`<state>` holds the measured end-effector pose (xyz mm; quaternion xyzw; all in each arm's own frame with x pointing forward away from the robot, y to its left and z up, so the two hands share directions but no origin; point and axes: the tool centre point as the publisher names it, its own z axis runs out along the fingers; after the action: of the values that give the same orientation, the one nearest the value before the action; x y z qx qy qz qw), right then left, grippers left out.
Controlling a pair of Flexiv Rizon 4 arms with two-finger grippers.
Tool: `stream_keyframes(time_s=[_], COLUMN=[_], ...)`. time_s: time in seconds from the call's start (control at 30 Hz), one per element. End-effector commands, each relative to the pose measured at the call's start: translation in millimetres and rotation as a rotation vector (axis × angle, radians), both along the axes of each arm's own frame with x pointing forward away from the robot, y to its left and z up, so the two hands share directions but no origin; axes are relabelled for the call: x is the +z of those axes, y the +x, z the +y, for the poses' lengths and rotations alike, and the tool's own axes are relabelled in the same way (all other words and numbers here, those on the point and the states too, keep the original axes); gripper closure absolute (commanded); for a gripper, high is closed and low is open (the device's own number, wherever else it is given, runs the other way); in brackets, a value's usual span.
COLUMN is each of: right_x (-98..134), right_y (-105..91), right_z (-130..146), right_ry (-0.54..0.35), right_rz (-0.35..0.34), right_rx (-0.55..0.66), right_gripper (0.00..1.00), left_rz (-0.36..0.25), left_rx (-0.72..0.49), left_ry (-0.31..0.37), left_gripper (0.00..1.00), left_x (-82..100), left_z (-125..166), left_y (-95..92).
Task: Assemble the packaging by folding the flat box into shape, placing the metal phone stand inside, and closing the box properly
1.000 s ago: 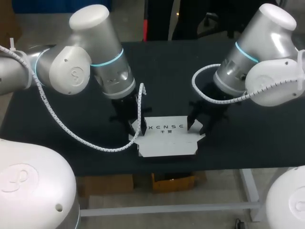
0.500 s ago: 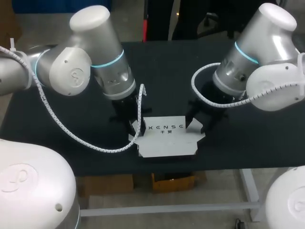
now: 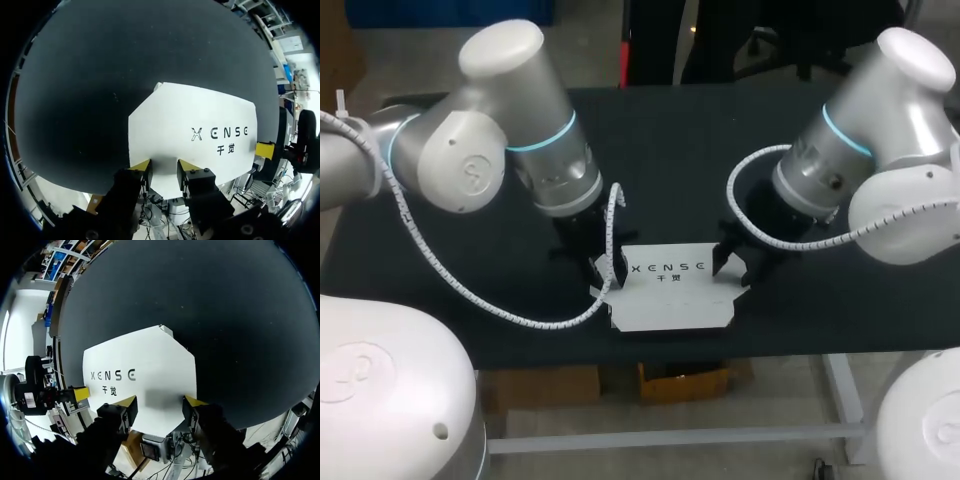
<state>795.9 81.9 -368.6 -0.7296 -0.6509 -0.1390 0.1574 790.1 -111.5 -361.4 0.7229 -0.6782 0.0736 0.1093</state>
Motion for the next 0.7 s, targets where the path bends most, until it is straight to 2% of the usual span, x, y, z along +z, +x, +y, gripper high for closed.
stream_keyframes(time_s=[0.03,0.7], right_x=[-4,-12], right_y=[-1.0,-6.6], right_z=[2,-2], right_ry=[-0.001,0.038], right_rz=[-0.011,-0.046], right_rx=[-0.005,-0.031], right_gripper=[0.45,0.47], left_rz=[-0.014,-0.104], left_rx=[0.001,-0.025], left_ry=[-0.008,-0.078], left_gripper=[0.67,0.64], left_x=[-0.9,-5.6], left_z=[3,8], left_y=[-3.9,-14.3])
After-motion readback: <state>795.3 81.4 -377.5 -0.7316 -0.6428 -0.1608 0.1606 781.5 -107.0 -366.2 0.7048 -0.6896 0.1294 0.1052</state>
